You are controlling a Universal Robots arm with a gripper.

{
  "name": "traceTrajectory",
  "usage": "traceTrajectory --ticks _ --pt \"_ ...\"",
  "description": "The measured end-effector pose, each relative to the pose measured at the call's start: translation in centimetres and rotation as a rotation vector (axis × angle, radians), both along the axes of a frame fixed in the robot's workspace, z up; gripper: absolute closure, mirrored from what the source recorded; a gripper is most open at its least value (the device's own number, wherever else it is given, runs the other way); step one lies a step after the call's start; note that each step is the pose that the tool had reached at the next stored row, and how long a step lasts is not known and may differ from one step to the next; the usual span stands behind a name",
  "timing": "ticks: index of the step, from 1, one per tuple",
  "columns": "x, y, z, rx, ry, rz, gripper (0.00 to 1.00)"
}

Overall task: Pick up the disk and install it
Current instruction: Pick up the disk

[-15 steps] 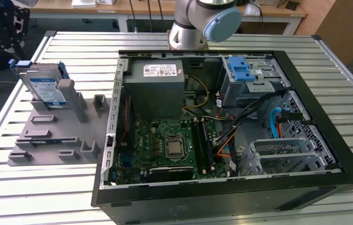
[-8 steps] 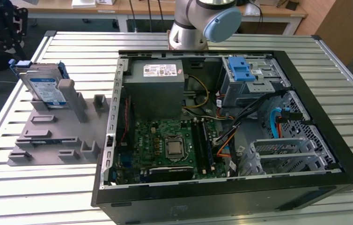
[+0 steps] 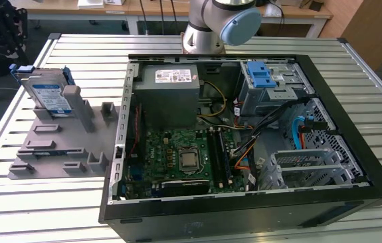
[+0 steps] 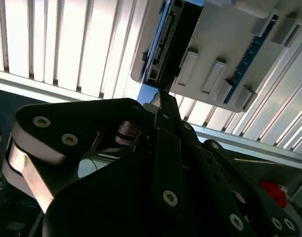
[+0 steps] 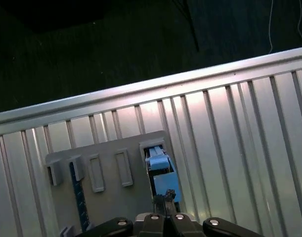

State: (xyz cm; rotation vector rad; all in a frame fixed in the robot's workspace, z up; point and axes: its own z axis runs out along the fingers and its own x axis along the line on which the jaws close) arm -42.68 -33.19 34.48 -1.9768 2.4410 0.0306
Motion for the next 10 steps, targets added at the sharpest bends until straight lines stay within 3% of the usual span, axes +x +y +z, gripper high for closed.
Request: traceTrajectory --ticks 4,8,10 --pt "0.0 0.0 -0.03 0.0 0.0 0.064 0.89" --pt "0.0 0.0 -0.04 0.0 -0.0001 0.066 0.89" --pt "0.0 0.0 -0.04 0.0 0.0 0.066 0.83"
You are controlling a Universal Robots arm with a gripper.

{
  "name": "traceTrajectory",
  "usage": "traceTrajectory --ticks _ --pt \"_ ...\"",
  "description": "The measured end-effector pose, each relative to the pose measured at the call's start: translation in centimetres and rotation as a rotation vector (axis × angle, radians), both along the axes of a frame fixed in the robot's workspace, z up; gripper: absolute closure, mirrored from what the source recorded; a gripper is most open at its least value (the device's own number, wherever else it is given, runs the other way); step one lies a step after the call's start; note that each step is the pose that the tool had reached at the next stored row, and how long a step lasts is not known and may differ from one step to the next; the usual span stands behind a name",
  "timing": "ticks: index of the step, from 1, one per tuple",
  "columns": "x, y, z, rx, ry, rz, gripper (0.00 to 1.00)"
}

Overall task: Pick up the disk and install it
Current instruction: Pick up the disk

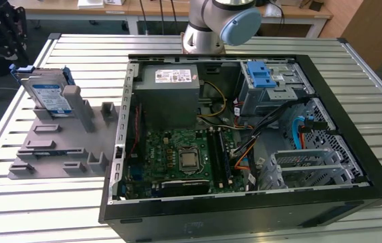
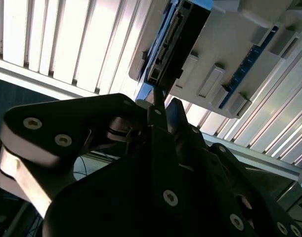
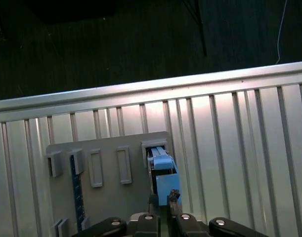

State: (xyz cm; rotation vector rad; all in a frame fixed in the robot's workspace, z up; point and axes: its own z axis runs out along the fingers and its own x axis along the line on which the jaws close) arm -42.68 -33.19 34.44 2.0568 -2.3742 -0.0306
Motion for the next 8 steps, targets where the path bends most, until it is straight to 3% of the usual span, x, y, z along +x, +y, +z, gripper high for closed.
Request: traceTrajectory --ticks 1,2,6,8 --pt "0.0 0.0 0.0 0.0 0.0 0.0 0.77" --pt "0.0 0.0 0.0 0.0 0.0 0.0 0.77" --pt "0.0 0.0 0.0 0.0001 -0.0001 0.005 0.53" --pt "0.0 0.0 -0.01 0.0 -0.0001 0.034 0.53"
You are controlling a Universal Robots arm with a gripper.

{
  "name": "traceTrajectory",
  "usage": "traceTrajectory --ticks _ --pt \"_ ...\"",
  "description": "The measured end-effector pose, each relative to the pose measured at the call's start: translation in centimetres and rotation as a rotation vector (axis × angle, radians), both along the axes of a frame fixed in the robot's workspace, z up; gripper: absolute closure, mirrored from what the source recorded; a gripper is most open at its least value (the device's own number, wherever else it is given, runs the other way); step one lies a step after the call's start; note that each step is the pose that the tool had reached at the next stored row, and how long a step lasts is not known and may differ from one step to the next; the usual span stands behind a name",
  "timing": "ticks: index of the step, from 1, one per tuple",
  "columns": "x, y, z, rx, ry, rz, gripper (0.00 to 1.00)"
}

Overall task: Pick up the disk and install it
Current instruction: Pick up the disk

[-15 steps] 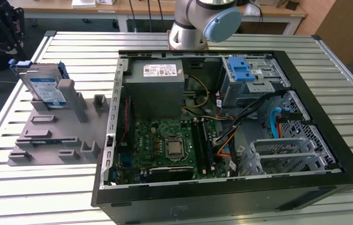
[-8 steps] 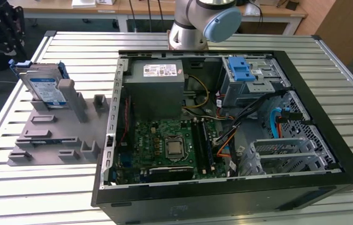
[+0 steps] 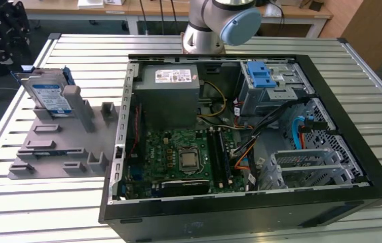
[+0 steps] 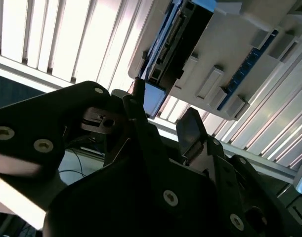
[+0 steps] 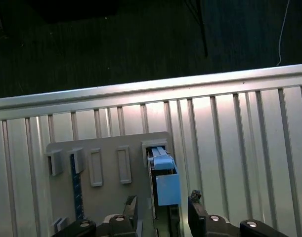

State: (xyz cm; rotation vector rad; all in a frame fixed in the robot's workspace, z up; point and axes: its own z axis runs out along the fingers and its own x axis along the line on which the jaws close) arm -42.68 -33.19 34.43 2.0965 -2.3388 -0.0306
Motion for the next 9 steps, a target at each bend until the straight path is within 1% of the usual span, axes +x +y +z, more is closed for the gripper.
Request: traceTrajectory --ticks 1,4,6,9 --pt "0.0 0.0 -0.02 0.0 0.0 0.018 0.47" --pt "-0.01 0.0 -0.1 0.0 -0.0001 0.069 0.47" --pt "-0.17 0.01 -0.25 0.0 -0.0001 0.079 0.47" --pt "-0.68 0.0 -0.61 -0.0002 -0.0055 0.079 0.47"
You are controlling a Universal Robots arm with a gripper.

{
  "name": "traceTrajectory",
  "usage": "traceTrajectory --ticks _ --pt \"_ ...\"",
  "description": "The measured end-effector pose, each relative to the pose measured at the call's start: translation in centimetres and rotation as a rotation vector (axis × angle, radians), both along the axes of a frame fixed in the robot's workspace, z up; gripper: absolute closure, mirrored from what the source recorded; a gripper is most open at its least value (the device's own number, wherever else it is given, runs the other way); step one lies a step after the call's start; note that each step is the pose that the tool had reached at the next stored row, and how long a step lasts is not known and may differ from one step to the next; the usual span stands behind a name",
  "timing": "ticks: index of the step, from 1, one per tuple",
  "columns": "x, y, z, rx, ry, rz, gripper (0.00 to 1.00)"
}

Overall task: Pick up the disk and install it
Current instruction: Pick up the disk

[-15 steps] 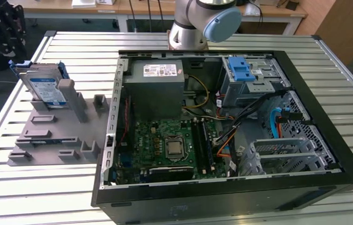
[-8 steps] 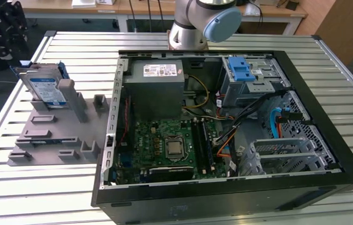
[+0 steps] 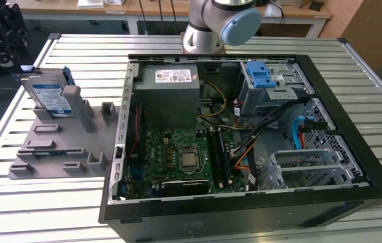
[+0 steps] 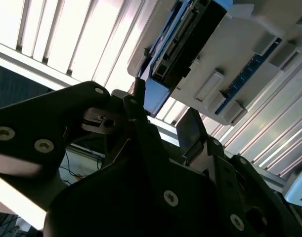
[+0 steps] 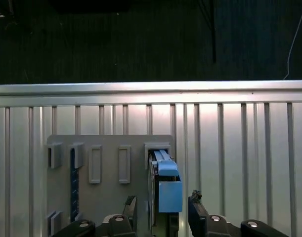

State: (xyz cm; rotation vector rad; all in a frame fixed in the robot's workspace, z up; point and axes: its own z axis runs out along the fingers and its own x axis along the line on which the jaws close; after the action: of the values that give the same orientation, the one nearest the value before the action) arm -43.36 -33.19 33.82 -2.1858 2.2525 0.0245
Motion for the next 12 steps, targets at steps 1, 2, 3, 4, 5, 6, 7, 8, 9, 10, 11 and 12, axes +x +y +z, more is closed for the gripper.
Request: traceTrajectory --ticks 1,2,3,4,5,6,7,8,9,10,11,12 --pt "-0.09 0.01 -0.09 0.0001 -0.0004 0.0 0.47" --pt "-0.13 0.02 -0.15 0.0 -0.0004 0.0 0.47" --pt "-0.13 0.03 -0.23 0.0 -0.0004 0.0 0.47" --pt "-0.14 0.07 -0.29 -0.0002 -0.0001 0.0 0.47" --pt "-0.14 0.1 -0.39 -0.0001 -0.0006 0.001 0.47" --pt "-0.14 0.13 -0.49 -0.0001 -0.0016 0.003 0.47" --pt "-0.14 0.16 -0.58 -0.0003 -0.0026 0.006 0.47" --pt "-0.13 0.19 -0.7 -0.0002 -0.0038 0.009 0.47" --pt "-0.13 0.23 -0.81 -0.0002 -0.0046 0.012 0.47" --pt "-0.13 0.27 -0.94 -0.0002 -0.0051 0.014 0.47" --pt "-0.12 0.28 -1.08 -0.0001 -0.0052 0.015 0.47" --pt "-0.12 0.29 -1.23 -0.0002 -0.0051 0.017 0.47"
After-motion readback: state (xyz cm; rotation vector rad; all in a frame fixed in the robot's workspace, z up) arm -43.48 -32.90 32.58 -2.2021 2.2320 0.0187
